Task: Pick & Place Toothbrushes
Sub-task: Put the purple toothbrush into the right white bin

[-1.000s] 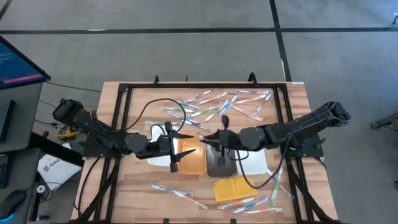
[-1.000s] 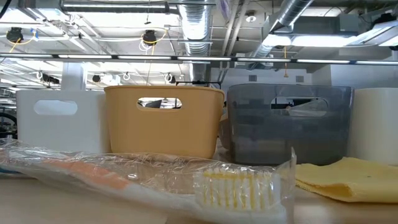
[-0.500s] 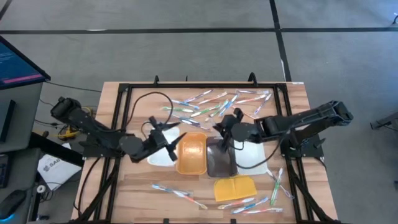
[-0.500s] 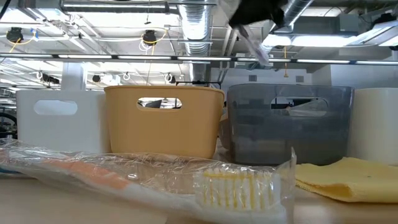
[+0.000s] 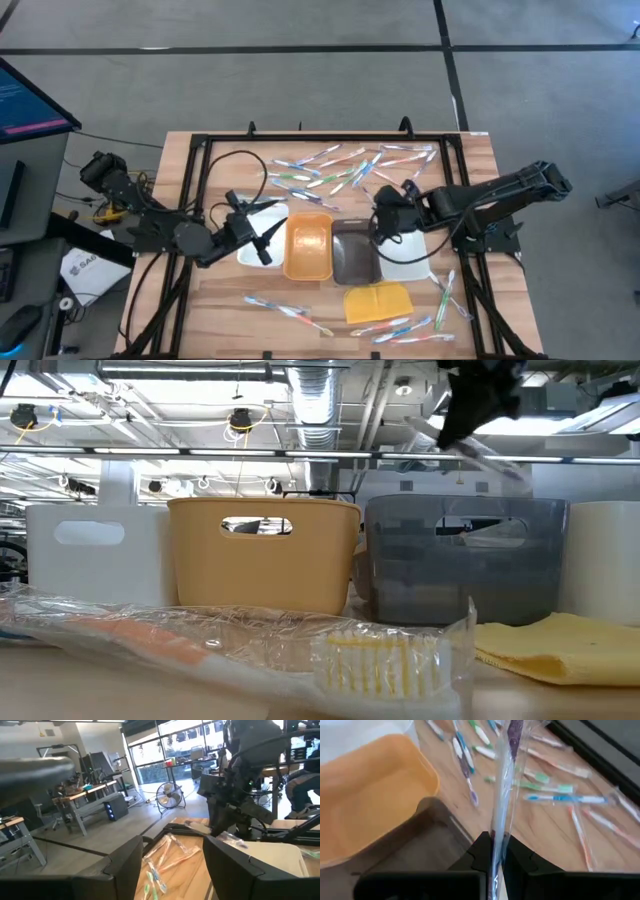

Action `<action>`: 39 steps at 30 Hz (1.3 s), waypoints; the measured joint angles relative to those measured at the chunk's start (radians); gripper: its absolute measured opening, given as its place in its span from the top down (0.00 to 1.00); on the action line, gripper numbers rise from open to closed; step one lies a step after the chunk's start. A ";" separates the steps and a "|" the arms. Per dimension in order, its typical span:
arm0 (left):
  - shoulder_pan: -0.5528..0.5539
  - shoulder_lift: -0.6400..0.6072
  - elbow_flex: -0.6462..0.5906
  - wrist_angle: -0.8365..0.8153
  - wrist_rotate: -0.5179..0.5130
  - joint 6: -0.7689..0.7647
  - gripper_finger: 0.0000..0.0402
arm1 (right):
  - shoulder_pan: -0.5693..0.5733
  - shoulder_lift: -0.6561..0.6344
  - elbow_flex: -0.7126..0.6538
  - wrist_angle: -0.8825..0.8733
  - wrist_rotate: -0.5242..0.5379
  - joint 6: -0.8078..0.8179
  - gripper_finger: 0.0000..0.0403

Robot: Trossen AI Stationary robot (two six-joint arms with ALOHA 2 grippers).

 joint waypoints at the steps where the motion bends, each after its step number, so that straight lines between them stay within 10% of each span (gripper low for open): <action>1: 0.000 0.000 0.000 0.001 0.000 0.000 0.50 | 0.013 -0.002 -0.001 -0.038 -0.007 0.025 0.95; 39: 0.002 0.001 -0.001 0.007 0.000 -0.005 0.49 | 0.072 -0.006 -0.184 -0.070 -0.230 0.127 0.94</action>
